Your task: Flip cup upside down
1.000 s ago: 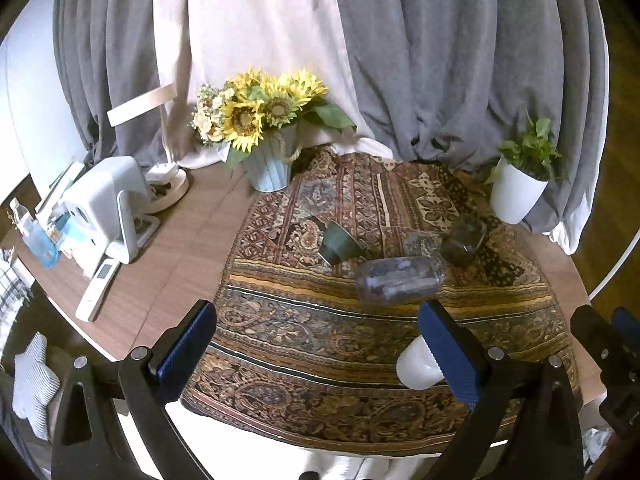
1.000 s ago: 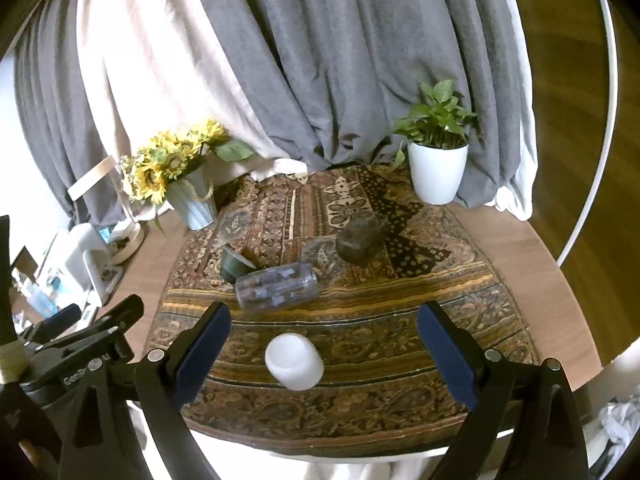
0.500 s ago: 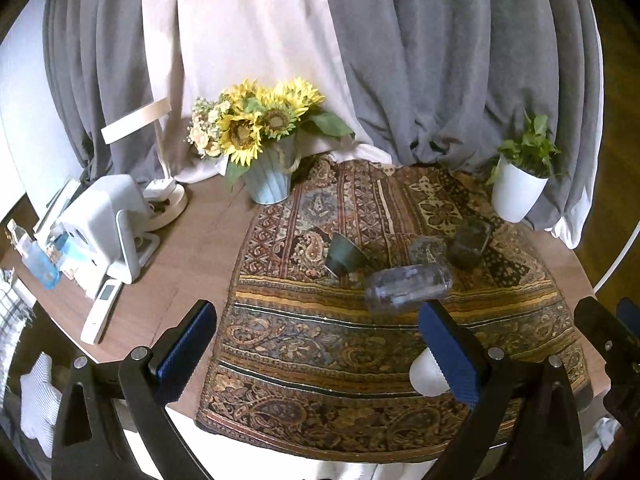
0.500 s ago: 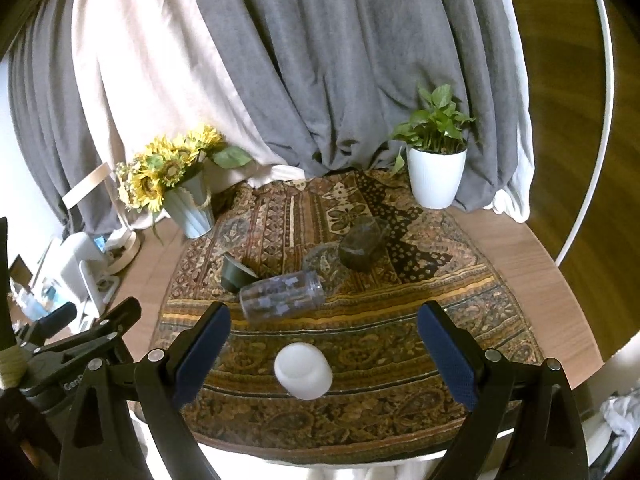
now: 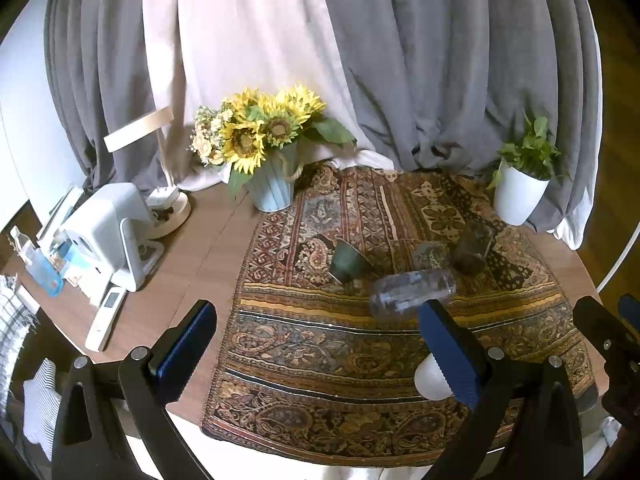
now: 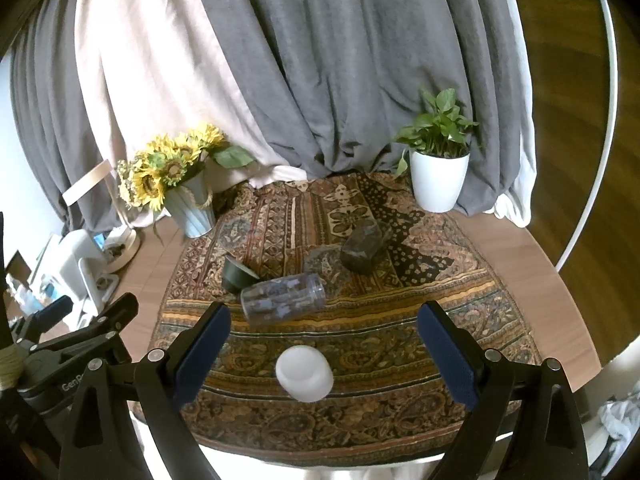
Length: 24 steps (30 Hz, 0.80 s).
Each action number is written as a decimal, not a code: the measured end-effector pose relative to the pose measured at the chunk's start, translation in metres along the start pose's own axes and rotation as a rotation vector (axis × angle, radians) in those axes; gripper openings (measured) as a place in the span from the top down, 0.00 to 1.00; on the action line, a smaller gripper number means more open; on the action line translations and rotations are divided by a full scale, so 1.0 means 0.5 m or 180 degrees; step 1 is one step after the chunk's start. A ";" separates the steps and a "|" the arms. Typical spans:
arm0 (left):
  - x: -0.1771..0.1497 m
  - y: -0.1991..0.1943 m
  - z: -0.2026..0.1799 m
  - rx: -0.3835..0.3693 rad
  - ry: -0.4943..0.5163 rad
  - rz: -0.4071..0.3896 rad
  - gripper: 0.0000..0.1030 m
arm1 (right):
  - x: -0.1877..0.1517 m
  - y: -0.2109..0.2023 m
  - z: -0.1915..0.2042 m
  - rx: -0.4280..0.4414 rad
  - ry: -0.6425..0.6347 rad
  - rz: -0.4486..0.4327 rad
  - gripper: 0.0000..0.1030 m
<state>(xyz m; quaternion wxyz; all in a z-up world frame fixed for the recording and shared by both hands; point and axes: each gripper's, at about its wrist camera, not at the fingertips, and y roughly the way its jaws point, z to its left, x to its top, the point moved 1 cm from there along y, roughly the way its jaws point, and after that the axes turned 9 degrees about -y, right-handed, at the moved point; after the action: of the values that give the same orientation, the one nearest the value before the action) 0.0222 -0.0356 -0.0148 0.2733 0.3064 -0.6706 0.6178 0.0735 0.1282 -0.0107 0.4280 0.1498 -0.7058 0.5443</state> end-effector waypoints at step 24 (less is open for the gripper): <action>0.001 -0.001 0.005 0.0017 -0.0007 -0.0026 0.00 | 0.003 -0.003 0.000 -0.0001 -0.0018 -0.0004 0.08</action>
<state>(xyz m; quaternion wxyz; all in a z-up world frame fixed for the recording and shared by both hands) 0.0224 -0.0383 -0.0144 0.2743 0.3105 -0.6680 0.6182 0.0738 0.1282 -0.0088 0.4264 0.1518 -0.7069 0.5435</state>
